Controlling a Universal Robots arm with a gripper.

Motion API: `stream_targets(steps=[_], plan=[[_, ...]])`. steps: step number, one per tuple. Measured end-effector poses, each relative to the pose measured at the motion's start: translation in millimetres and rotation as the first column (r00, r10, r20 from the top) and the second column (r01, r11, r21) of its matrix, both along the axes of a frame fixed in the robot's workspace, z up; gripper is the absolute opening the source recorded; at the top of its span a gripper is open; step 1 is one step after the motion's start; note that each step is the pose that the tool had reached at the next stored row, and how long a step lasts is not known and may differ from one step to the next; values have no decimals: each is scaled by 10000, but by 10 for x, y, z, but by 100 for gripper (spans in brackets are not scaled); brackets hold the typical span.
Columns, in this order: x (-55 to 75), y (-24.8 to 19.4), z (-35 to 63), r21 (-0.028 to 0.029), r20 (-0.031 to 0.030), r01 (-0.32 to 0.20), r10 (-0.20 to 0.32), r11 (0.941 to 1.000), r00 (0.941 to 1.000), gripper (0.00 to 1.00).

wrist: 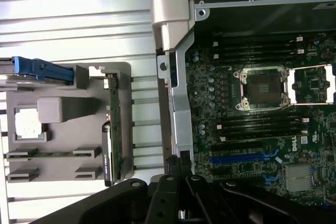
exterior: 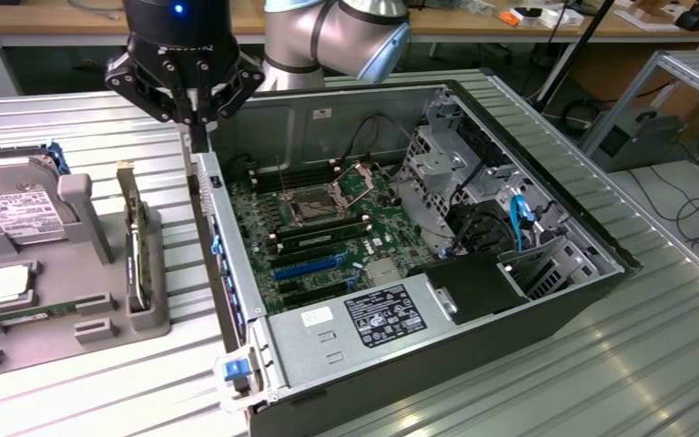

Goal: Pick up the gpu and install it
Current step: 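Reach for the gpu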

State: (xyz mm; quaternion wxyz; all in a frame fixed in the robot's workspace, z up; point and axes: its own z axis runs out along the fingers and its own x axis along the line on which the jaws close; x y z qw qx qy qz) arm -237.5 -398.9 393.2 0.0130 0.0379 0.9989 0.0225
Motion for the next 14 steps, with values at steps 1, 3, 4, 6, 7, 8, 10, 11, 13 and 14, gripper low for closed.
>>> stream_targets(steps=[1, 3, 4, 6, 7, 8, 10, 11, 13, 14], plan=[[-6, 0, 0, 0, 0, 0, 0, 10000, 10000, 11], [-16, 0, 0, 0, 1, 0, 0, 10000, 10000, 11], [-20, 0, 0, 0, 0, 0, 0, 10000, 10000, 11], [-31, 0, 0, 0, 0, 0, 0, 10000, 10000, 11], [-37, 0, 0, 0, 0, 0, 0, 10000, 10000, 11], [-43, 0, 0, 0, 0, 0, 0, 10000, 10000, 11], [-50, 0, 0, -1, 0, 0, 0, 10000, 10000, 11], [-56, 0, 0, 0, 0, 0, 0, 10000, 10000, 11], [-72, 0, 0, -1, 0, 1, -1, 10000, 10000, 11], [-77, 0, 0, 0, 0, 0, 0, 10000, 10000, 11]])
